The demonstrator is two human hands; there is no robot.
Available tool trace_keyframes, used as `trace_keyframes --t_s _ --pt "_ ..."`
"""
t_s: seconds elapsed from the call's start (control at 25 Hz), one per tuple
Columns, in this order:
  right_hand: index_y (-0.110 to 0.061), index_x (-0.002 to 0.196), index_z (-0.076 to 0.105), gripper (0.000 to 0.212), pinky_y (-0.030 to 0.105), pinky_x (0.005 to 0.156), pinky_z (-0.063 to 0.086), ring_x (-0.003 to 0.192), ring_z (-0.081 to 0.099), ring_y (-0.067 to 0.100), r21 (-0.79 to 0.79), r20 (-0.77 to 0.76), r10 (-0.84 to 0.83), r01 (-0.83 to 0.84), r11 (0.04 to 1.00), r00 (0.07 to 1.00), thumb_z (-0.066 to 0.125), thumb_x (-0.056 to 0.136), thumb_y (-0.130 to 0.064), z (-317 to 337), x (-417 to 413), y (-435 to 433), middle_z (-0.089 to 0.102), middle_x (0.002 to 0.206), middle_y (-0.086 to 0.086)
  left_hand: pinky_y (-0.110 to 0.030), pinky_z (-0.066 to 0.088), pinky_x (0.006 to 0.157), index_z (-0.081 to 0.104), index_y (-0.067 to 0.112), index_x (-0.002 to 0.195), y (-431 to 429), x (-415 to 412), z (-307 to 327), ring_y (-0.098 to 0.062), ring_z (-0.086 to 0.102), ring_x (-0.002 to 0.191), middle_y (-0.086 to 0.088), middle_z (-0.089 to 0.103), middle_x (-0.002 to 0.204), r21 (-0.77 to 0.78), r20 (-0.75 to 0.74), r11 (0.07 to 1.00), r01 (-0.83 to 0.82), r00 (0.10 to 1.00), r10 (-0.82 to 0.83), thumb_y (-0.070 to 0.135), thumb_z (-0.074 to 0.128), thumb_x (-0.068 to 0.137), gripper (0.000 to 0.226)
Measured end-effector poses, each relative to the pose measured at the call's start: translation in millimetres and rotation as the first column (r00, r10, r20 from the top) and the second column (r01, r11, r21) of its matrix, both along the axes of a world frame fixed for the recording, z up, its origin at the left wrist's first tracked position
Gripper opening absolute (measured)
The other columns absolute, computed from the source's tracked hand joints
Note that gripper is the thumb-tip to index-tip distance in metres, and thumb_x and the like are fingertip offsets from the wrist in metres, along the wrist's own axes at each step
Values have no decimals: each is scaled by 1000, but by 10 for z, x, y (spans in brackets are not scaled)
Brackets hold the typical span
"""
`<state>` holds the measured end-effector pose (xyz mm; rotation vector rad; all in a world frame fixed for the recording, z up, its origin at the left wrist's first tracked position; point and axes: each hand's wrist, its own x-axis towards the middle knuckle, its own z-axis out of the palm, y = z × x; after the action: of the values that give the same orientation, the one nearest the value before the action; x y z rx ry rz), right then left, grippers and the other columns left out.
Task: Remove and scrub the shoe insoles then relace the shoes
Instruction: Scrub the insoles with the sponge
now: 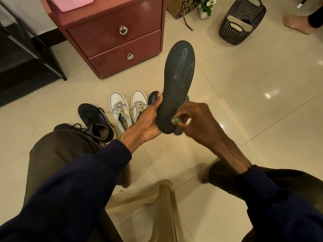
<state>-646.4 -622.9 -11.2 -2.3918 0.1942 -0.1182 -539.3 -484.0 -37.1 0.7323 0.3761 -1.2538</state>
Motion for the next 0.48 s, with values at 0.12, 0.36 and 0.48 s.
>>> trace_keyframes --t_s 0.12,0.36,0.48 --pt "-5 90 76 11 31 72 55 79 64 15 1 137 -23 23 1000 990 80 80 -1 39 30 153 70 91 6 -42 48 109 60 10 141 -23 -3 -15 -26 65 123 -12 66 136 21 14 1000 2 1000 -2 49 47 105 54" --pt "-8 88 77 13 39 67 56 73 64 15 -39 -31 66 -68 997 997 82 77 -4 34 20 -48 69 87 4 -44 53 105 62 11 140 -11 2 -42 -27 67 121 -11 67 135 26 -3 1000 -2 1000 2 47 50 105 51" --pt "-4 92 73 9 40 72 55 82 62 22 -168 150 -94 119 979 984 76 83 -4 2 82 -29 68 93 9 -45 55 101 70 17 129 -61 -35 -121 -27 68 118 -8 69 131 93 68 995 16 997 -23 45 57 102 41"
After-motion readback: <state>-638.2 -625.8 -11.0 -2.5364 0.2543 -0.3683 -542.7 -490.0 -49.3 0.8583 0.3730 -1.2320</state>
